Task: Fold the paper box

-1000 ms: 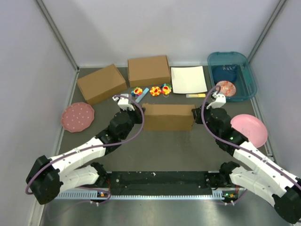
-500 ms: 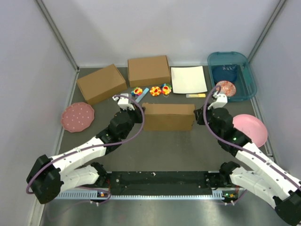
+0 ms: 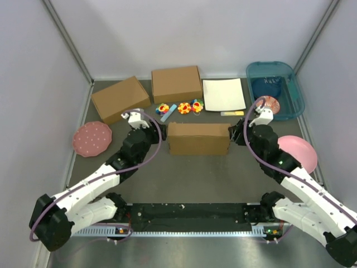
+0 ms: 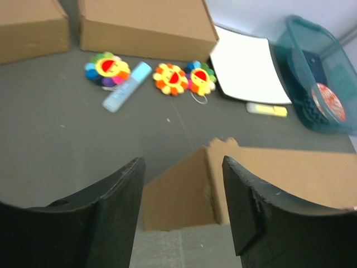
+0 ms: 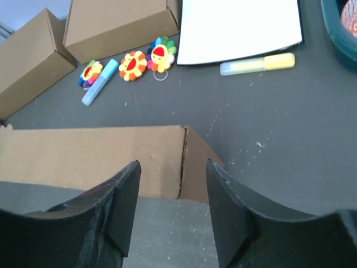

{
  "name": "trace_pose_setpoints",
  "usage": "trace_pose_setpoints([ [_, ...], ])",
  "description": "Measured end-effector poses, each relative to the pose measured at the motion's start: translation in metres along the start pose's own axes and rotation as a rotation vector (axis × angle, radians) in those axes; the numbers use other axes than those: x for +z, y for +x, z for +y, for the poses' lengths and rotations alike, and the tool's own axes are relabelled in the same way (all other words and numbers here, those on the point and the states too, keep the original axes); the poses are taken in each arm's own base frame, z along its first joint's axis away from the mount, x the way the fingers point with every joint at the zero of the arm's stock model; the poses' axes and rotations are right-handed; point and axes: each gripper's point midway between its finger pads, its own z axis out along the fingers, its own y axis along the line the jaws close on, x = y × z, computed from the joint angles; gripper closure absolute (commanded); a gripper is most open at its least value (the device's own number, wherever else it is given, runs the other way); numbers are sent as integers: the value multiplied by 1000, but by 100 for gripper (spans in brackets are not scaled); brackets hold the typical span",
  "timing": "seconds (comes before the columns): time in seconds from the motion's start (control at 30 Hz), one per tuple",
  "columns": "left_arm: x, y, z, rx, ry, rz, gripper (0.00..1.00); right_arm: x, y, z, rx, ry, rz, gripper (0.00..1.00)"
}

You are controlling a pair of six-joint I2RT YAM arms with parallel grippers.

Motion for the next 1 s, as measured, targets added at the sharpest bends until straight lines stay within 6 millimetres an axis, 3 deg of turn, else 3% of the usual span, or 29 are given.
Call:
trace_pose_setpoints([
  [0.13, 0, -22, 20, -40, -58, -35, 34, 2, -16, 3, 9, 10, -20, 46],
  [0.23, 2, -28, 25, -49, -66, -37, 34, 11, -14, -6, 11, 48, -1, 46],
  [0.37, 9, -11, 22, -46, -39, 29, 34, 28, 5, -16, 6, 79, 77, 49],
  [0.57, 13, 13, 9, -76, 59, 99, 39, 33, 12, -6, 44, 6, 73, 54],
  [0.77, 0, 18, -4, -133, 187, 61, 68, 18, 17, -1, 74, -79, 39, 70],
  [1.0, -22, 26, -18, -179, 311, 79, 78, 0, 28, 2, 118, -156, 18, 71],
])
